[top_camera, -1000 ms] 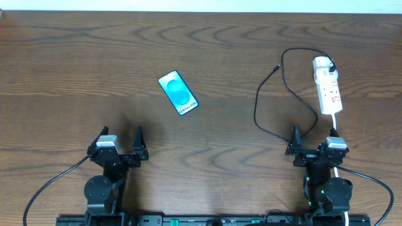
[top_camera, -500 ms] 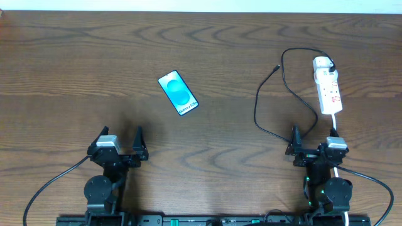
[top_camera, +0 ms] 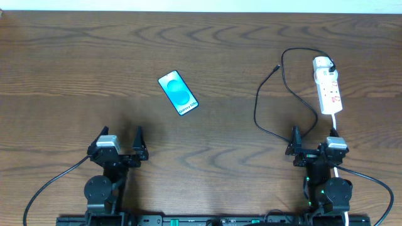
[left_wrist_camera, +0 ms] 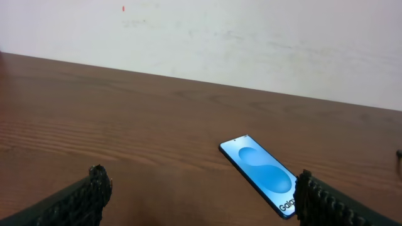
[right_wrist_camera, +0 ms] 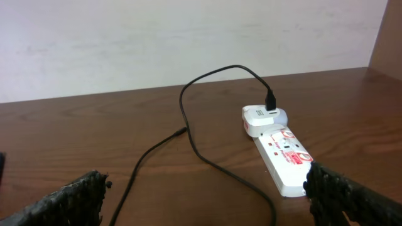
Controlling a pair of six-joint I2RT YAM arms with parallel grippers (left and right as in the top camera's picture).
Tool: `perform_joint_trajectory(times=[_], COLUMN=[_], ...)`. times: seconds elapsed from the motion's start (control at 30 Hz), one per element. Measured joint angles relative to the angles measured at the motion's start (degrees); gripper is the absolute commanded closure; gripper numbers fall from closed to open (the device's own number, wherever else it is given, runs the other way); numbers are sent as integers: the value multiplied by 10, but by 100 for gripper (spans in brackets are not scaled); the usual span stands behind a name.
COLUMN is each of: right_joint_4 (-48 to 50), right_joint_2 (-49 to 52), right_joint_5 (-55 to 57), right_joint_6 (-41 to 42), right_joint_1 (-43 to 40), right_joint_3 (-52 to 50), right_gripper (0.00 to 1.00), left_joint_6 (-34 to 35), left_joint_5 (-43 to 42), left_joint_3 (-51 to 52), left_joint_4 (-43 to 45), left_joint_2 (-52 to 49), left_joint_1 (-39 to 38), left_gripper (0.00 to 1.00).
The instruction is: Plug charger to phone and switch on socket
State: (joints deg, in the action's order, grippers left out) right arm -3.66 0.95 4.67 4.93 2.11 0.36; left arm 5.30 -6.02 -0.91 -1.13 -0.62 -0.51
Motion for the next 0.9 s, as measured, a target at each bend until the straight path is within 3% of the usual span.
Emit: perform_joint_trajectory(times=[0.57, 0.9], right_joint_4=[0, 0], right_joint_2=[0, 0], right_joint_5=[0, 0], right_joint_6=[0, 0], right_joint_1=[0, 0], right_joint_3=[0, 0], right_gripper=[1, 1], left_joint_6=[0, 0], left_joint_5=[-16, -16], left_joint_3=[-3, -120], left_joint_4=[28, 31], left_joint_2=[0, -81], left_joint_1=[0, 0], left_gripper=[6, 6])
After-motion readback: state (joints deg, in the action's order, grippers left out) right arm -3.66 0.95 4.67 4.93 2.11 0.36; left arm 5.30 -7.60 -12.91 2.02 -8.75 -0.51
